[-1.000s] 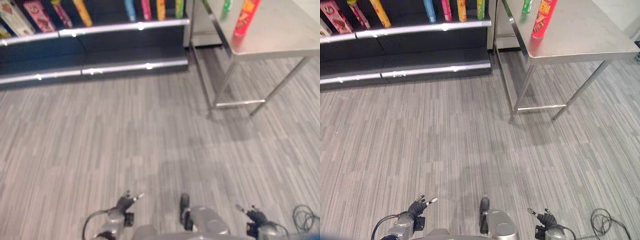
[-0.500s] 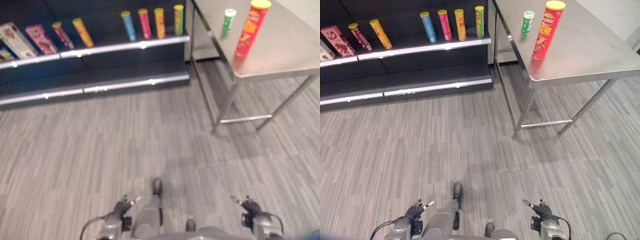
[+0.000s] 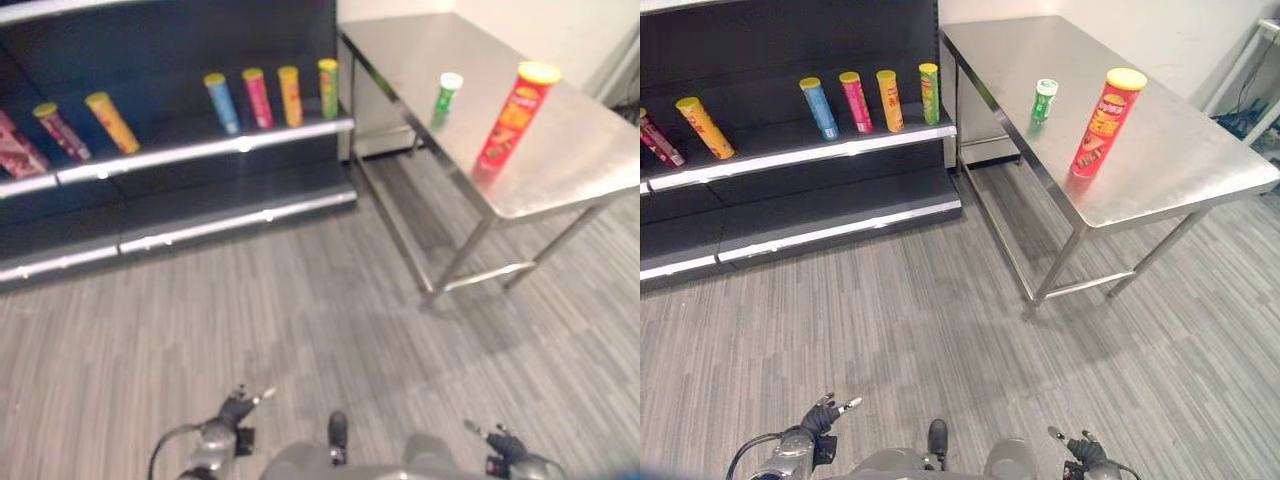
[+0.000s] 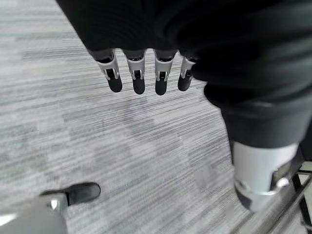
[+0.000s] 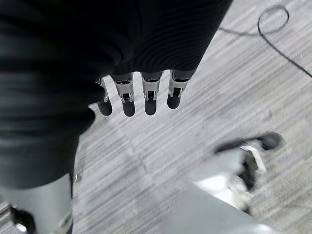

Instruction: Put the goods on the table back onto the shelves and tidy them up.

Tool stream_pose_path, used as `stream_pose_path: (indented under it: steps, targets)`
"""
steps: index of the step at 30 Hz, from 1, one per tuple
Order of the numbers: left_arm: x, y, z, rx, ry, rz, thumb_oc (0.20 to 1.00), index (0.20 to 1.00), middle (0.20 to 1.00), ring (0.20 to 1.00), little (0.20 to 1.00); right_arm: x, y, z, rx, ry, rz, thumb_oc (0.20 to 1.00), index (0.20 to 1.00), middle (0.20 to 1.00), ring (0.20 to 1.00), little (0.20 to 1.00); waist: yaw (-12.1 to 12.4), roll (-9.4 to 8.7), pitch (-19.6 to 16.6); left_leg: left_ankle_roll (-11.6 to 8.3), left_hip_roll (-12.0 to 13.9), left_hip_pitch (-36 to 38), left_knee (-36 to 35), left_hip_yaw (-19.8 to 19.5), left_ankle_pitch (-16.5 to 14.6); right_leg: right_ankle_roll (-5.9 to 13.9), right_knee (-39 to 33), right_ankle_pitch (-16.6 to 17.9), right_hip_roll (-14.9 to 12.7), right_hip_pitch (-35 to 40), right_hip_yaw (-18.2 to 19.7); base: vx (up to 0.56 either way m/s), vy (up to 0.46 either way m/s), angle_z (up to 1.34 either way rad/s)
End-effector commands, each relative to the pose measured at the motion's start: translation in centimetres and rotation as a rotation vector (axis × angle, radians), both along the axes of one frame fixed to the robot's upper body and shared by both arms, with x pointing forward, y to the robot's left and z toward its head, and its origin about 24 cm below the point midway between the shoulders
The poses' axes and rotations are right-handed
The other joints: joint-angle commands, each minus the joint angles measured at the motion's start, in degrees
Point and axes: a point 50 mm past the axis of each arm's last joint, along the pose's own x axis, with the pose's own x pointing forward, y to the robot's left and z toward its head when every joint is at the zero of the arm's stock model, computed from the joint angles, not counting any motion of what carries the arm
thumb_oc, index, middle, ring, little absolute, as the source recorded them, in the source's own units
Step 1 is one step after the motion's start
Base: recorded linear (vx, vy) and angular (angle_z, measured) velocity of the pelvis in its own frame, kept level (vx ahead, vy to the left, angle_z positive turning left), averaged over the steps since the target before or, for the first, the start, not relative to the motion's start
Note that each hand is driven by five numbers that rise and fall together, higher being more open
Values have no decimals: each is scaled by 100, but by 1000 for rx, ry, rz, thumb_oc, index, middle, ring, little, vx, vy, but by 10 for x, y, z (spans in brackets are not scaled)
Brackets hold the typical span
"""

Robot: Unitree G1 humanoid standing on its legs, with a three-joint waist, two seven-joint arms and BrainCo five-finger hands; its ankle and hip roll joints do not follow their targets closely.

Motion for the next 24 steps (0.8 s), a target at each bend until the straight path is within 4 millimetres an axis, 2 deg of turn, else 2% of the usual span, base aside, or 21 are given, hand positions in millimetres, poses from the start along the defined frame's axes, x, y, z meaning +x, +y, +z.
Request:
stream_pose_path:
  steps: [1, 2, 3, 5, 6, 7, 8, 9, 10, 12, 13, 14, 15, 16, 17, 19, 21, 22, 23, 24]
  targets:
    - [11, 19, 11, 62, -62, -14, 1000, 1000, 1000, 1000, 1000, 17, -25, 15, -66, -94, -79, 1000, 1000, 1000, 1000, 1000, -281, -39, 283, -855, 662, 80, 584, -145, -1048, 96, -1729, 507, 658, 12, -719, 455, 17, -41]
    - [10, 17, 10, 60, -51, -33, 1000, 1000, 1000, 1000, 1000, 14, -30, 16, -69, -102, -125, 1000, 1000, 1000, 1000, 1000, -452, -170, 270, -822, 504, 421, 438, -148, -1204, 298, -2685, 610, 1159, -353, -905, 356, 15, -47]
    - [10, 17, 10, 60, -50, -33, 1000, 1000, 1000, 1000, 1000, 13, -30, 16, -70, -101, -125, 1000, 1000, 1000, 1000, 1000, -454, -149, 288, -827, 529, 462, 424, -154, -1223, 296, -2720, 612, 1184, -301, -919, 393, 40, -46]
    - [11, 14, 9, 59, -43, -49, 1000, 1000, 1000, 1000, 1000, 8, -35, 16, -78, -99, -159, 1000, 1000, 1000, 1000, 1000, -583, -251, 265, -815, 398, 739, 308, -225, -1357, 382, -3315, 778, 1533, -517, -977, 276, 35, -14]
    - [11, 14, 9, 58, -42, -49, 1000, 1000, 1000, 1000, 1000, 8, -35, 16, -79, -99, -159, 1000, 1000, 1000, 1000, 1000, -584, -231, 282, -819, 421, 772, 300, -230, -1373, 379, -3336, 778, 1555, -478, -989, 386, 15, 27]
    - [14, 12, 10, 62, -43, -68, 1000, 1000, 1000, 1000, 1000, 6, -39, 18, -97, -100, -163, 1000, 1000, 1000, 1000, 1000, -602, -316, 274, -847, 343, 932, 299, -252, -1485, 367, -3534, 874, 1575, -498, -1405, 251, -2, 17]
    - [14, 12, 10, 62, -43, -68, 1000, 1000, 1000, 1000, 1000, 6, -39, 18, -97, -100, -163, 1000, 1000, 1000, 1000, 1000, -612, -312, 280, -848, 347, 937, 301, -263, -1488, 367, -3537, 872, 1575, -487, -1417, 499, -56, 6]
    - [16, 9, 9, 54, -48, -91, 1000, 1000, 1000, 1000, 1000, -2, -45, 18, -112, -84, -174, 1000, 1000, 1000, 1000, 1000, -649, -349, 173, -929, 369, 1080, 375, -258, -1690, 198, -3663, 742, 1501, -288, -1711, 390, -69, -13]
    - [16, 8, 9, 58, -46, -101, 1000, 1000, 1000, 1000, 1000, -5, -45, 17, -110, -75, -175, 1000, 1000, 1000, 1000, 1000, -709, -342, 135, -981, 463, 1164, 424, -203, -1748, 55, -3531, 736, 1514, -266, -1661, 551, -92, -7]
    - [20, 4, 10, 51, -57, -108, 1000, 1000, 1000, 1000, 1000, -9, -47, 17, -114, -62, -179, 1000, 1000, 1000, 1000, 1000, -799, -261, 10, -1188, 674, 1256, 788, -136, -1798, -4, -3446, 657, 1526, -202, -1618, 426, -62, 24]
    - [19, 2, 10, 40, -59, -105, 1000, 1000, 1000, 1000, 1000, -11, -48, 17, -117, -58, -180, 1000, 1000, 1000, 1000, 1000, -821, -172, -15, -1310, 808, 1260, 1143, -103, -1661, -69, -3458, 614, 1576, -62, -1616, 404, -79, 40]
    - [17, 2, 9, 33, -60, -90, 1000, 1000, 1000, 1000, 1000, -14, -47, 16, -115, -54, -178, 1000, 1000, 1000, 1000, 1000, -863, -130, -49, -1482, 963, 1157, 1738, 41, -1356, -159, -3514, 552, 1635, 127, -1592, 327, -85, 27]
    - [14, 2, 8, 30, -56, -85, 1000, 1000, 1000, 1000, 1000, -14, -46, 16, -112, -51, -173, 1000, 1000, 1000, 1000, 1000, -854, -173, -45, -1529, 1026, 893, 2364, 122, -1111, -202, -3559, 499, 1631, 249, -1552, 301, -112, -1]
    - [11, 4, 8, 24, -55, -63, 1000, 1000, 1000, 1000, 1000, -12, -45, 16, -115, -56, -154, 1000, 1000, 1000, 1000, 1000, -806, -207, 42, -1596, 1068, 628, 3326, 121, -871, -342, -3576, 423, 1717, 435, -1420, 207, -99, -30]
    - [11, 6, 9, 19, -65, -43, 1000, 1000, 1000, 1000, 1000, -8, -44, 16, -115, -57, -139, 1000, 1000, 1000, 1000, 1000, -755, -274, 95, -1582, 1047, 374, 3883, 97, -716, -406, -3620, 360, 1726, 537, -1332, 210, -88, -44]
    - [10, 11, 10, 39, -60, -7, 1000, 1000, 1000, 1000, 1000, -1, -45, 18, -118, -70, -148, 1000, 1000, 1000, 1000, 1000, -708, -392, 213, -1536, 1103, 23, 4736, 219, -595, -509, -3760, 284, 1750, 788, -1089, 160, -30, -92]
    - [9, 14, 10, 53, -55, 4, 1000, 1000, 1000, 1000, 1000, 2, -45, 19, -115, -81, -170, 1000, 1000, 1000, 1000, 1000, -722, -503, 299, -1422, 1316, -222, 4610, 455, -745, -474, -3817, 266, 1642, 954, -881, 161, 78, -84]
    - [11, 14, 10, 55, -61, 6, 1000, 1000, 1000, 1000, 1000, 2, -46, 19, -117, -84, -182, 1000, 1000, 1000, 1000, 1000, -699, -527, 354, -1394, 1453, -240, 4257, 534, -889, -415, -3851, 246, 1603, 1044, -756, 199, 169, -64]
    - [11, 14, 10, 60, -58, 6, 1000, 1000, 1000, 1000, 1000, 1, -48, 20, -120, -83, -188, 1000, 1000, 1000, 1000, 1000, -690, -567, 358, -1370, 1542, -274, 3693, 581, -1043, -327, -3888, 241, 1532, 1098, -659, 207, 232, -64]
    - [10, 15, 10, 69, -54, 2, 1000, 1000, 1000, 1000, 1000, 2, -49, 21, -124, -88, -192, 1000, 1000, 1000, 1000, 1000, -669, -543, 350, -1392, 1590, -230, 2829, 549, -1051, -251, -3880, 235, 1492, 1119, -536, 195, 300, -64]
